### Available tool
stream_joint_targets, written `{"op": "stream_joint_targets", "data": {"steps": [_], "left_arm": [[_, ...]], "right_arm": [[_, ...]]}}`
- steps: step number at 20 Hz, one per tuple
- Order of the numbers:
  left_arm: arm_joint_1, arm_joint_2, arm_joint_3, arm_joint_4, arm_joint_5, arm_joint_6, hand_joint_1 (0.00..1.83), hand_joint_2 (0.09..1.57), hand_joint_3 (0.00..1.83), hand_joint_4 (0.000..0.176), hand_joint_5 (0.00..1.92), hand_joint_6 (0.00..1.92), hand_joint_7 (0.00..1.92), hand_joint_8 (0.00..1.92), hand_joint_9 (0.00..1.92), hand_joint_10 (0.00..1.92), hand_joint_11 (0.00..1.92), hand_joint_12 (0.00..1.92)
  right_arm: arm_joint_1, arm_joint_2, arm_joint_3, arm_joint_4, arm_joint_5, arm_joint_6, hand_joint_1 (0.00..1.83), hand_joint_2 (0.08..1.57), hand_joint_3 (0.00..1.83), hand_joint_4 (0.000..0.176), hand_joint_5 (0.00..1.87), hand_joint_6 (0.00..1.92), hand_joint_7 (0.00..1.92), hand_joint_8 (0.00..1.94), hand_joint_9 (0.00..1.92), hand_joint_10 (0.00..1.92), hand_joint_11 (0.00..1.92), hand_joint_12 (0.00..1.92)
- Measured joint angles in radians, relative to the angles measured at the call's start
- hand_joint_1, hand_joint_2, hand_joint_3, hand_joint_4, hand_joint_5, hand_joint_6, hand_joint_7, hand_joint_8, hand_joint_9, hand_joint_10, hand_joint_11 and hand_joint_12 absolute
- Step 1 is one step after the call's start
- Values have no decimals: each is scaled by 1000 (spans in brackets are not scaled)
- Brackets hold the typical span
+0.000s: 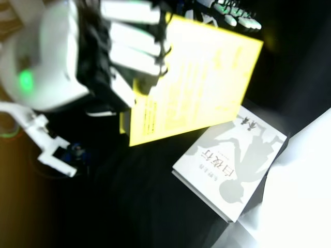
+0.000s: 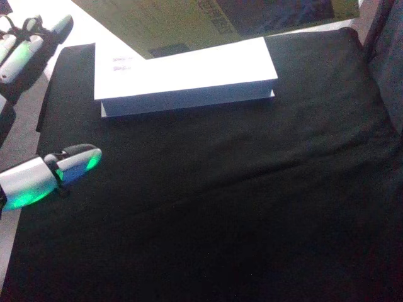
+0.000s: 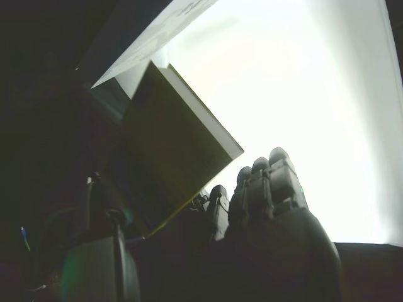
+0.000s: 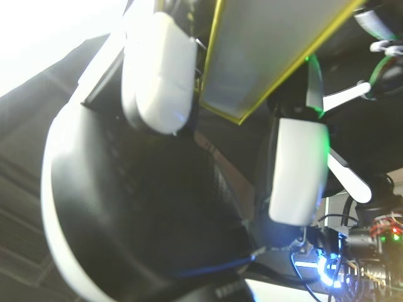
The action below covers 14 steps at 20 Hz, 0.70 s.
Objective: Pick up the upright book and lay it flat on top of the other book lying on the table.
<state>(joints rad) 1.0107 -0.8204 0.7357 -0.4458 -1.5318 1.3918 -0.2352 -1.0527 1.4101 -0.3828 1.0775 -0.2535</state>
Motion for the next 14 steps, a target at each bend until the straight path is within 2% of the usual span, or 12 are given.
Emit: {"op": "stream_joint_targets", "data": {"steps": [1,2,3,4,5,6,7,8,9,11,13,14], "left_arm": [[0,0,0,1,2,0,628,1000,0,176,0,0,0,0,0,0,0,0],[0,0,4,5,2,0,618,996,0,176,0,0,0,0,0,0,0,0],[0,-2,8,4,1,0,649,1003,0,176,0,0,0,0,0,0,0,0],[-2,-11,15,5,1,0,662,1008,2,176,0,0,0,0,0,0,0,0],[-5,-16,18,0,5,0,658,1005,0,176,0,0,0,0,0,0,0,0],[-8,-18,18,-1,9,0,642,1010,2,176,0,0,0,0,0,0,0,0],[-8,-18,18,9,8,0,640,1012,3,176,0,0,0,0,0,0,0,0],[-8,-18,19,21,7,0,640,1013,4,176,0,0,0,0,0,0,0,0],[-9,-23,29,35,6,0,632,1016,4,176,0,0,0,0,0,0,0,0],[-11,-29,37,32,8,0,619,1016,3,176,0,0,0,0,0,0,0,0],[-11,-30,37,33,6,0,608,1030,8,176,0,0,0,0,0,0,0,0],[-12,-30,37,37,5,0,600,1034,8,176,0,0,0,0,0,0,0,0]], "right_arm": [[15,-11,10,-27,-19,1,1580,1172,0,0,920,1921,1389,1941,1658,1921,1736,1921],[25,-26,23,-47,-32,1,1191,1273,0,0,720,1595,1250,1941,1525,1921,1607,1921],[35,-37,33,-68,-51,0,1126,1274,0,0,712,1460,1232,1941,1507,1921,1584,1921],[47,-43,38,-93,-74,0,1107,1275,0,0,706,1453,1262,1941,1520,1921,1584,1921],[52,-49,40,-102,-80,0,1356,1232,0,0,848,1827,1323,1941,1550,1921,1603,1921],[54,-61,42,-105,-88,-17,1140,1262,17,0,709,1559,1129,1918,1330,1921,1393,1921],[54,-73,42,-110,-99,-49,1105,1260,10,0,705,1441,1063,1844,1251,1921,1318,1921],[54,-82,42,-117,-115,-67,1353,1193,0,0,632,1760,1037,1922,1288,1921,1338,1921],[64,-90,42,-129,-137,-90,1457,1163,0,0,682,1889,1085,1937,1332,1921,1372,1921],[76,-96,40,-156,-169,-101,1504,1131,0,0,916,1920,1266,1941,1439,1921,1484,1921],[82,-95,39,-182,-191,-100,1397,1219,25,0,1055,1921,1323,1941,1427,1921,1459,1921],[83,-95,40,-183,-206,-100,1379,1231,35,0,1133,1921,1404,1941,1503,1921,1534,1921]]}}
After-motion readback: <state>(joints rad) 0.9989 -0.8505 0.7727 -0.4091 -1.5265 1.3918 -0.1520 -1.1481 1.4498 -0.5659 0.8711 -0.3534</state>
